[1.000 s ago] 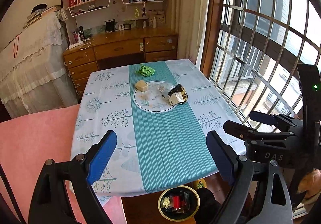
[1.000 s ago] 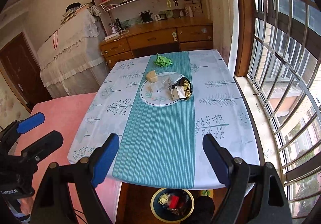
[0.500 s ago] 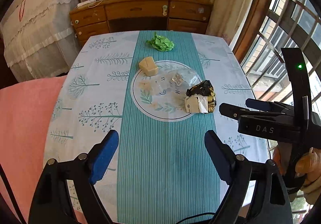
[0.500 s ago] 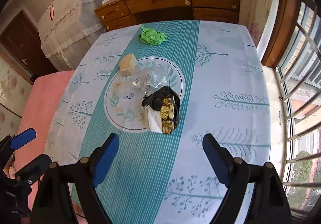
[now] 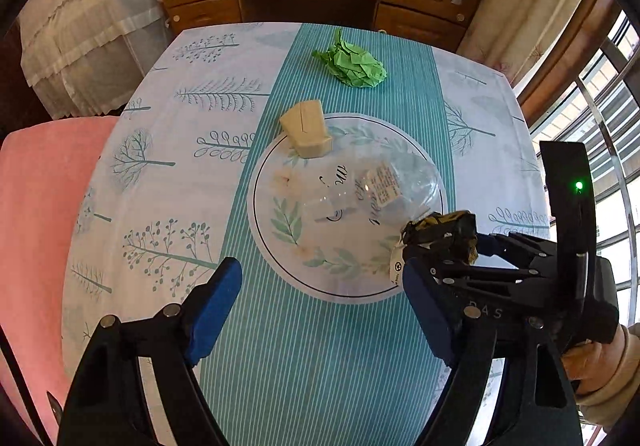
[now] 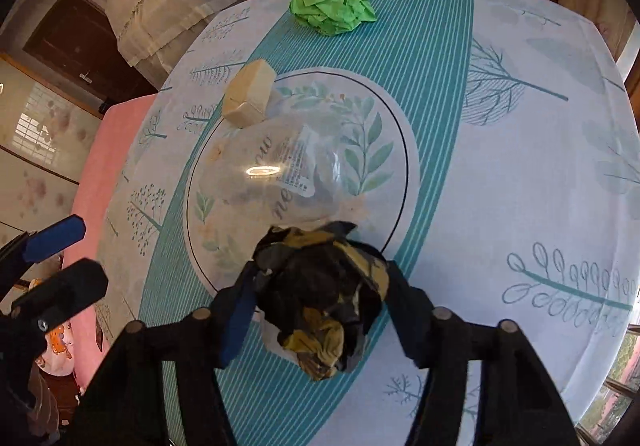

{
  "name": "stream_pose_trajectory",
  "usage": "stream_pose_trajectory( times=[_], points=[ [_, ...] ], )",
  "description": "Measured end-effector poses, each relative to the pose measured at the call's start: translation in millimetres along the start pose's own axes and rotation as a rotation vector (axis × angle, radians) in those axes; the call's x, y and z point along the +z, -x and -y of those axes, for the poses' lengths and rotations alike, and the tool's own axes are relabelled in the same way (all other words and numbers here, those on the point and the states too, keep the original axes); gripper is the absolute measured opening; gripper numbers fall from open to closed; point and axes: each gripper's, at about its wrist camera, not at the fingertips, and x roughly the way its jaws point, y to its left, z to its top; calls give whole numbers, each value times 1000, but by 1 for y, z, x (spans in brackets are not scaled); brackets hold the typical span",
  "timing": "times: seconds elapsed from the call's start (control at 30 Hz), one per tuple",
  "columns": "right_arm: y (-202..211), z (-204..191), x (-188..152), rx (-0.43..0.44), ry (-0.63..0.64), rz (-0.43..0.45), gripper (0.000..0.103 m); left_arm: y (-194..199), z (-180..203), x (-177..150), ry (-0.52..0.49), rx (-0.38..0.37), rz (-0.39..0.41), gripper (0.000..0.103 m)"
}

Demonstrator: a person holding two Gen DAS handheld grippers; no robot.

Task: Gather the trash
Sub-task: 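Grasp the dark foil wrapper with the right tool while the left grasps the green paper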

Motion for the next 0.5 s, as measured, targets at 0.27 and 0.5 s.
stream_pose_trajectory(
  times=[0.27,0.5],
  points=[
    [29,26,12,60,-4,-26,52,-6,12,39,17,-30,2,81],
    [57,63,52,28,-53,75,52,-21,25,93,14,-57,16,81]
  ],
)
